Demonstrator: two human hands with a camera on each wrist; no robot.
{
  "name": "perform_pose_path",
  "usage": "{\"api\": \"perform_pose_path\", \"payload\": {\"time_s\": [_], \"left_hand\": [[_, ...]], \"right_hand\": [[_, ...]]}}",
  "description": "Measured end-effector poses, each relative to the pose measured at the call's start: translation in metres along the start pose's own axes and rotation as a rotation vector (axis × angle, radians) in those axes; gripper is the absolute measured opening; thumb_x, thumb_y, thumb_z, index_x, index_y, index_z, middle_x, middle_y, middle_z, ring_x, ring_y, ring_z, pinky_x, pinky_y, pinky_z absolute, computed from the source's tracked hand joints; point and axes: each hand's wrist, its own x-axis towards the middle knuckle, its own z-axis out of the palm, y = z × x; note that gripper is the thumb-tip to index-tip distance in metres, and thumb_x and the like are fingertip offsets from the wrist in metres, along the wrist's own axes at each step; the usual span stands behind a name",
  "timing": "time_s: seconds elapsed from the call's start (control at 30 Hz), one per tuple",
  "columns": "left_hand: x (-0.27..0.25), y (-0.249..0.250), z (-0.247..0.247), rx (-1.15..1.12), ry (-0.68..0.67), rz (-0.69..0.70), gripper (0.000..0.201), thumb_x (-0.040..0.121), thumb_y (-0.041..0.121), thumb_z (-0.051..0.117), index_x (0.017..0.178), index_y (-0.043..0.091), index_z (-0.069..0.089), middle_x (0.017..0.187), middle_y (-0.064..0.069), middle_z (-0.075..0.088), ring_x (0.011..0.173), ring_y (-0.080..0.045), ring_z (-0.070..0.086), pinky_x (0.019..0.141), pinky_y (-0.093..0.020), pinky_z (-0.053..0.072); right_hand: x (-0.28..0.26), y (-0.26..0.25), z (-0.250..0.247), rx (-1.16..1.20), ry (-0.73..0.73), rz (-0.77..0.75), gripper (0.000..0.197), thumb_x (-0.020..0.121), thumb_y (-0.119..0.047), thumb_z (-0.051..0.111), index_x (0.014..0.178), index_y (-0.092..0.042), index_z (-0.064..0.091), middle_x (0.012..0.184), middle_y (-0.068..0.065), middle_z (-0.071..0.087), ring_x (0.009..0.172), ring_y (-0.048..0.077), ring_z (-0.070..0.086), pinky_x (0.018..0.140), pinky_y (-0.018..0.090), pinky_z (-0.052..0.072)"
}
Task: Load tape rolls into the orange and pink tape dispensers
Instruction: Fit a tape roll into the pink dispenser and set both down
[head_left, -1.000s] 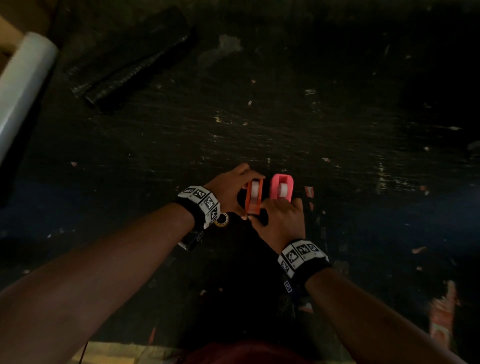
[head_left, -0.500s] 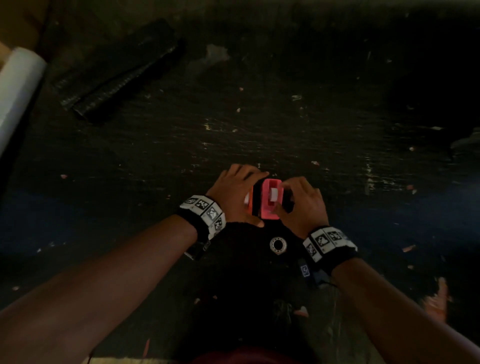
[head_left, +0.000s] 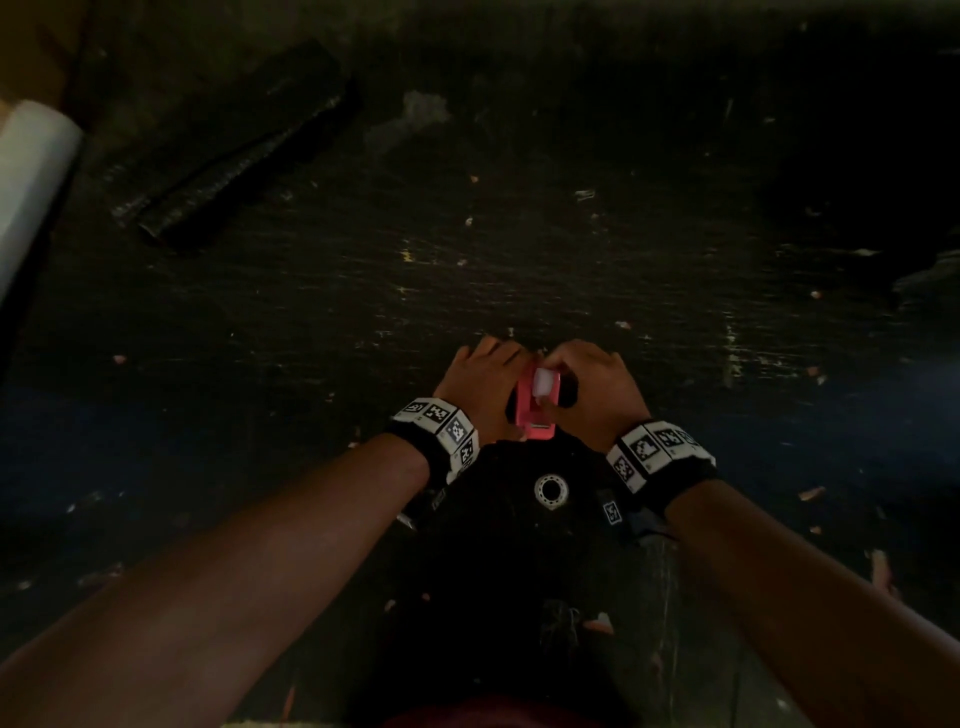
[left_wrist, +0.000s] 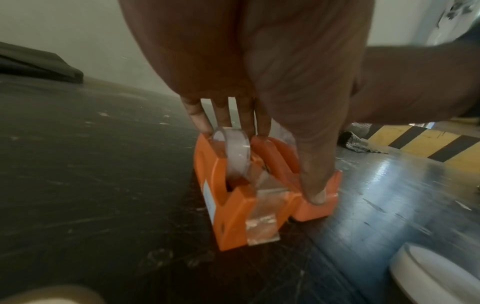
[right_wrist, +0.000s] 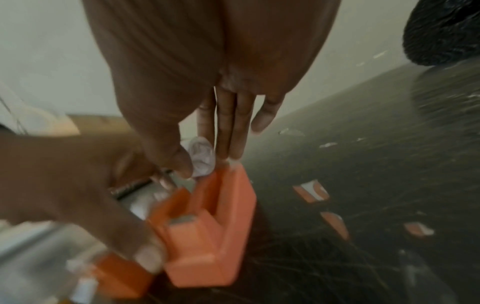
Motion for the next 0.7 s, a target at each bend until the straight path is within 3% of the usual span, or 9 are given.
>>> {"api": "perform_pose_path", "payload": {"time_s": [0.07, 0.17, 0.23, 0.33, 0.43, 0.5, 0.57, 0.7], "left_hand": [[0.0, -0.001, 0.001, 0.006, -0.013, 0.002, 0.105, 0.065, 0.065, 0.081, 0.152, 0.024, 0.037, 0.152, 0.001, 0.044, 0.139, -0.025, 0.038, 0.111, -0.048, 0.035], [0.001, -0.001, 0.002, 0.026, -0.008, 0.016, 0.106, 0.066, 0.064, 0.082, 0.153, 0.028, 0.034, 0.154, 0.002, 0.042, 0.139, -0.026, 0.037, 0.111, -0.048, 0.035], [-0.001, -0.001, 0.002, 0.034, 0.014, 0.037, 0.11, 0.064, 0.063, 0.083, 0.155, 0.028, 0.033, 0.156, 0.001, 0.037, 0.142, -0.027, 0.033, 0.112, -0.05, 0.033], [-0.01, 0.003, -0.003, -0.057, 0.076, 0.065, 0.114, 0.063, 0.063, 0.084, 0.156, 0.027, 0.03, 0.16, -0.004, 0.026, 0.146, -0.029, 0.027, 0.114, -0.05, 0.032], [-0.028, 0.009, -0.012, -0.437, 0.127, 0.069, 0.084, 0.076, 0.053, 0.082, 0.146, 0.027, 0.045, 0.146, 0.002, 0.045, 0.131, -0.015, 0.048, 0.105, -0.034, 0.045], [-0.044, 0.013, -0.011, -0.716, 0.092, 0.031, 0.053, 0.086, 0.026, 0.08, 0.134, 0.023, 0.058, 0.123, 0.01, 0.064, 0.111, -0.003, 0.065, 0.096, -0.027, 0.054], [-0.058, 0.015, -0.001, -0.912, 0.081, -0.048, 0.035, 0.091, 0.006, 0.071, 0.125, 0.017, 0.067, 0.111, 0.008, 0.073, 0.103, -0.003, 0.071, 0.094, -0.026, 0.057], [-0.074, 0.018, 0.022, -1.122, 0.141, -0.186, 0.025, 0.095, 0.009, 0.069, 0.118, 0.017, 0.075, 0.112, 0.001, 0.078, 0.104, -0.012, 0.075, 0.094, -0.036, 0.059]], "right_hand": [[-0.008, -0.002, -0.002, 0.116, 0.001, 0.017, 0.027, 0.084, -0.026, 0.077, 0.105, -0.019, 0.064, 0.102, -0.002, 0.068, 0.094, 0.013, 0.064, 0.086, 0.039, 0.055], [-0.025, -0.006, -0.003, 0.2, -0.05, 0.1, 0.039, 0.081, -0.019, 0.079, 0.117, -0.018, 0.063, 0.116, 0.0, 0.068, 0.105, 0.012, 0.065, 0.093, 0.035, 0.054], [-0.04, -0.006, -0.002, 0.329, -0.058, 0.125, 0.041, 0.079, -0.011, 0.08, 0.116, -0.021, 0.065, 0.118, -0.003, 0.067, 0.106, 0.007, 0.065, 0.092, 0.028, 0.055], [-0.06, -0.004, 0.003, 0.539, -0.027, 0.184, 0.045, 0.078, -0.005, 0.081, 0.116, -0.024, 0.067, 0.116, -0.005, 0.069, 0.103, 0.005, 0.068, 0.09, 0.032, 0.058], [-0.071, -0.001, 0.008, 0.689, 0.047, 0.232, 0.048, 0.077, -0.001, 0.081, 0.115, -0.028, 0.068, 0.11, -0.004, 0.073, 0.1, 0.008, 0.071, 0.089, 0.036, 0.059], [-0.076, -0.003, 0.009, 0.766, 0.095, 0.251, 0.044, 0.075, -0.001, 0.083, 0.109, -0.024, 0.067, 0.105, -0.001, 0.074, 0.097, 0.012, 0.072, 0.086, 0.035, 0.059], [-0.079, -0.005, 0.009, 0.804, 0.124, 0.274, 0.037, 0.073, -0.002, 0.085, 0.1, -0.018, 0.066, 0.1, 0.002, 0.074, 0.094, 0.013, 0.073, 0.083, 0.033, 0.059], [-0.083, -0.008, 0.021, 0.791, 0.077, 0.291, 0.028, 0.075, -0.005, 0.085, 0.096, -0.015, 0.071, 0.099, 0.003, 0.077, 0.094, 0.015, 0.074, 0.087, 0.041, 0.059]]}}
